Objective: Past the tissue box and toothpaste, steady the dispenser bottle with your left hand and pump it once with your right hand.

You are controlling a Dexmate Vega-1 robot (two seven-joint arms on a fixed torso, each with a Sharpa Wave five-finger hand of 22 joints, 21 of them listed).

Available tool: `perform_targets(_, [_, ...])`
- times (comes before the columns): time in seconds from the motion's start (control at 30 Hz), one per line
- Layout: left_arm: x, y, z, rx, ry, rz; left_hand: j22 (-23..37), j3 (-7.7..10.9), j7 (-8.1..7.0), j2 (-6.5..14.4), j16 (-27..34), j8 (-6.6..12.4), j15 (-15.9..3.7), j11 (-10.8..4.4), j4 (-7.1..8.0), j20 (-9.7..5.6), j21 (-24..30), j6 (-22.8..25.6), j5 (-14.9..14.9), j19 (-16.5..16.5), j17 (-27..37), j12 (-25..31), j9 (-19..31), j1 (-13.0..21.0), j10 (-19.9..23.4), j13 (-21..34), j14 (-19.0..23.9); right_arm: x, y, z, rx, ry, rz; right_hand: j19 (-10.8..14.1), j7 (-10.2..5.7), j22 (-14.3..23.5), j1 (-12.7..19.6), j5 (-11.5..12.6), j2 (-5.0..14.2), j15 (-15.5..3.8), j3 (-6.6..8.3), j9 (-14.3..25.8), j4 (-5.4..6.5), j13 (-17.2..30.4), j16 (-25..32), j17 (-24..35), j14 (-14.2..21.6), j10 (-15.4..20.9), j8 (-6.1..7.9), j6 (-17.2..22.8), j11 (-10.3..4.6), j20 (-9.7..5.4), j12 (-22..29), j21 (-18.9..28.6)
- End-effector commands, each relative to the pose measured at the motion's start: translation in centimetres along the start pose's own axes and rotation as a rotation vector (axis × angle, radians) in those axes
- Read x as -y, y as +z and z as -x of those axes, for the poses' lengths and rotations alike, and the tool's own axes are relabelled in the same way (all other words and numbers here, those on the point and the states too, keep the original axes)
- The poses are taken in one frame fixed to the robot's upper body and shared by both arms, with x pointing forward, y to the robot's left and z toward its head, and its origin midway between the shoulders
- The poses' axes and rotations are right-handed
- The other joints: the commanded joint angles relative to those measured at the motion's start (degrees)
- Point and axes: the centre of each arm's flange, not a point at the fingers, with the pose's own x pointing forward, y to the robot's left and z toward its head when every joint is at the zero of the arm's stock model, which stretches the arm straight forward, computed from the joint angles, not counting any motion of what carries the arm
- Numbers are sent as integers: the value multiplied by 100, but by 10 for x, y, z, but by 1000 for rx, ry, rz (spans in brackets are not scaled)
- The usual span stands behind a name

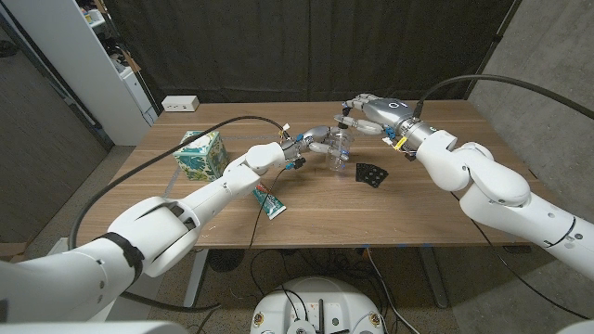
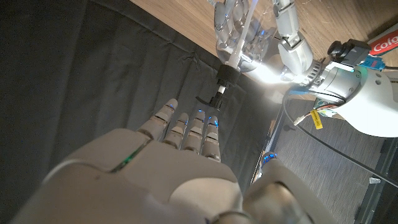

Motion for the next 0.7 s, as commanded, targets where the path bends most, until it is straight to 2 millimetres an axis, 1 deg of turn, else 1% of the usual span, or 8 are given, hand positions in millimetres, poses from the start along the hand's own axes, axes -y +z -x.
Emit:
perform_targets(0.03, [1, 0, 1, 1, -1, 0, -3, 40, -3, 546, 6, 25, -1202, -268, 64, -473, 69, 240, -3, -9, 32, 24, -4, 400, 346, 32, 238, -4, 0, 2, 5, 10, 6, -19, -13, 16, -17, -19, 243, -14, 17, 19, 41, 8, 27, 12, -38, 84, 65, 75, 0, 1, 18, 46])
perform_targets(0.47, [2, 0, 3, 3, 7, 2, -15, 22, 5, 569, 9, 25, -1200, -266, 52, -477, 121, 282, -7, -26, 85, 14, -39, 431, 381, 51, 255, -8, 0, 5, -1, 19, 5, -16, -6, 16, -31, -16, 234, -32, 13, 22, 63, 8, 43, 1, -31, 138, 61, 99, 4, -8, 19, 61])
perform_targets(0.7, [2, 0, 4, 4, 13, 11, -25, 18, 17, 623, 31, 33, -1205, -265, 59, -477, 165, 334, -8, -19, 136, 18, -64, 452, 443, 61, 291, -9, 1, 5, 6, 28, 6, -28, 15, 16, -31, -14, 236, -44, 16, 24, 69, 9, 49, -5, -25, 163, 54, 89, -21, -13, 21, 60])
